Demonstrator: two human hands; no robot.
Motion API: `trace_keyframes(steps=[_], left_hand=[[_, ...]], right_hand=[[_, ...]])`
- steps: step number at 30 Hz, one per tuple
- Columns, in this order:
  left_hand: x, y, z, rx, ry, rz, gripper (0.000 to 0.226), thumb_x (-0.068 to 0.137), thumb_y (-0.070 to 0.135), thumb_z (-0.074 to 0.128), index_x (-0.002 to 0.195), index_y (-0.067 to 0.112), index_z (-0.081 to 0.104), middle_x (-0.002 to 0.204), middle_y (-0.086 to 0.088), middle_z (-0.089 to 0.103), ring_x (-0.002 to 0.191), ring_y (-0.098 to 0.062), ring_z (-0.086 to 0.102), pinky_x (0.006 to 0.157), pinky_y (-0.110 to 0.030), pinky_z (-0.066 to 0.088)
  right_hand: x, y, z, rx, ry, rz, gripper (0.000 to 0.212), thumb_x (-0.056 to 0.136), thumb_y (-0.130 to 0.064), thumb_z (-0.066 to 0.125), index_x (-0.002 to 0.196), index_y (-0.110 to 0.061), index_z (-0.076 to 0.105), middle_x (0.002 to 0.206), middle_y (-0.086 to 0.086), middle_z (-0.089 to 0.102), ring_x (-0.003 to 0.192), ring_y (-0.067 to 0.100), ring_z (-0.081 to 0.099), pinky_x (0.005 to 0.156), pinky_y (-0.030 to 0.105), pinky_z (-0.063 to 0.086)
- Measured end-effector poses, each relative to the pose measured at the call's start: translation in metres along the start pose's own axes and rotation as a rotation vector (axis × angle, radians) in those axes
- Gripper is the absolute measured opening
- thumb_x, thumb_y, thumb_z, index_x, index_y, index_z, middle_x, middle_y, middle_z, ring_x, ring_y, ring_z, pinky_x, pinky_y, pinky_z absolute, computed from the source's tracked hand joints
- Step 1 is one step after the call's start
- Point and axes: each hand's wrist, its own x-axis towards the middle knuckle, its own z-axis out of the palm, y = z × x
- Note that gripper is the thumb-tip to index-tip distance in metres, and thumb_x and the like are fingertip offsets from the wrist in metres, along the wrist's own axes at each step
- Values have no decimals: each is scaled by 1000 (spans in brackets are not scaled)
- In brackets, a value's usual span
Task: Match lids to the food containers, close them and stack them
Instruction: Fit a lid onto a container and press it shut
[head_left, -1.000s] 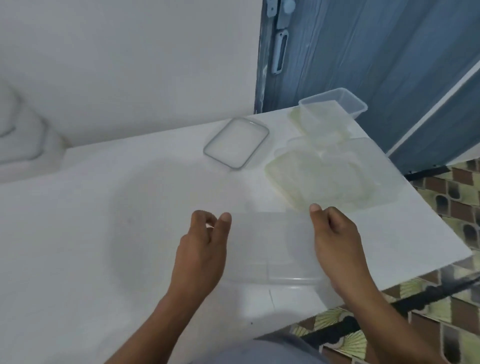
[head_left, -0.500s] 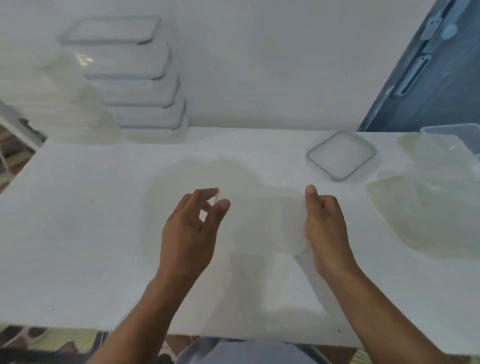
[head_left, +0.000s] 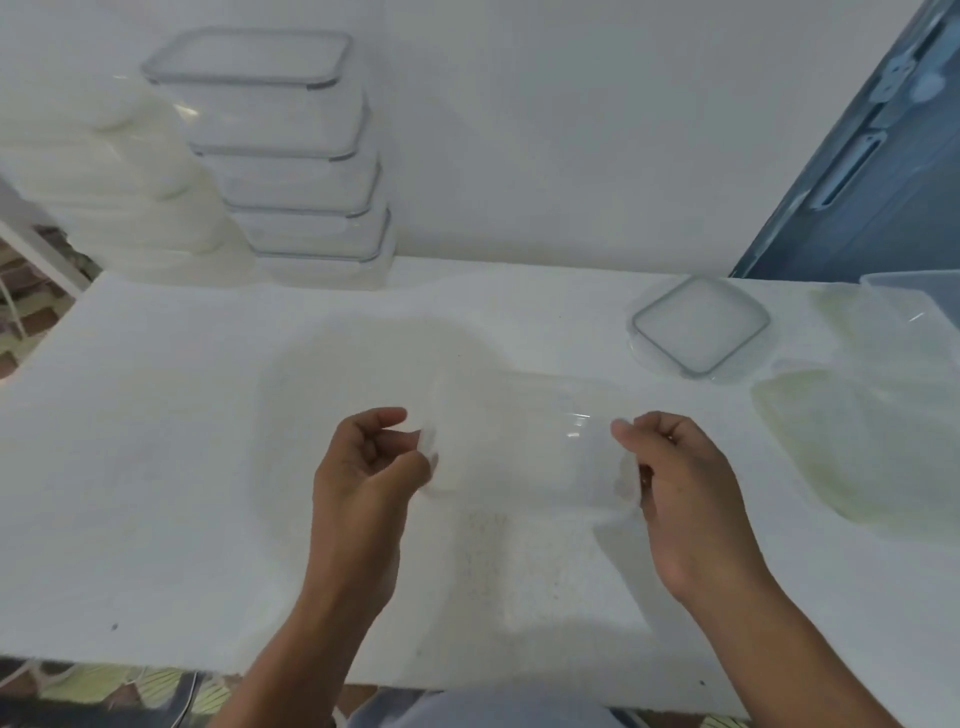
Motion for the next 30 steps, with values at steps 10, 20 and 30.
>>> trace_keyframes(steps=[10,20,30], left_hand=[[6,-20,23,396,37,137,13,100,22,59,89,19,52,70,6,51,55,-1,44,51,-18,40],[15,-35,21,592,-28,223,23,106,21,50,86,22,40,59,3,43,46,-8,38,45,-24,34],[18,-30,16,505,47,118,25,102,36,58,85,18,57,63,11,51,58,-9,44,54,-25,38]], right_hand=[[12,28,9,-229,120,-114,35,97,-44,59,84,-12,54,71,0,45,61,12,40,61,30,39],[22,45,4,-377,82,-214,30,99,-29,59,86,-7,44,68,0,36,56,12,31,54,24,33],[24,41,-6,-362,52,-205,38,96,-37,62,79,-7,46,66,0,40,55,10,35,51,18,32]])
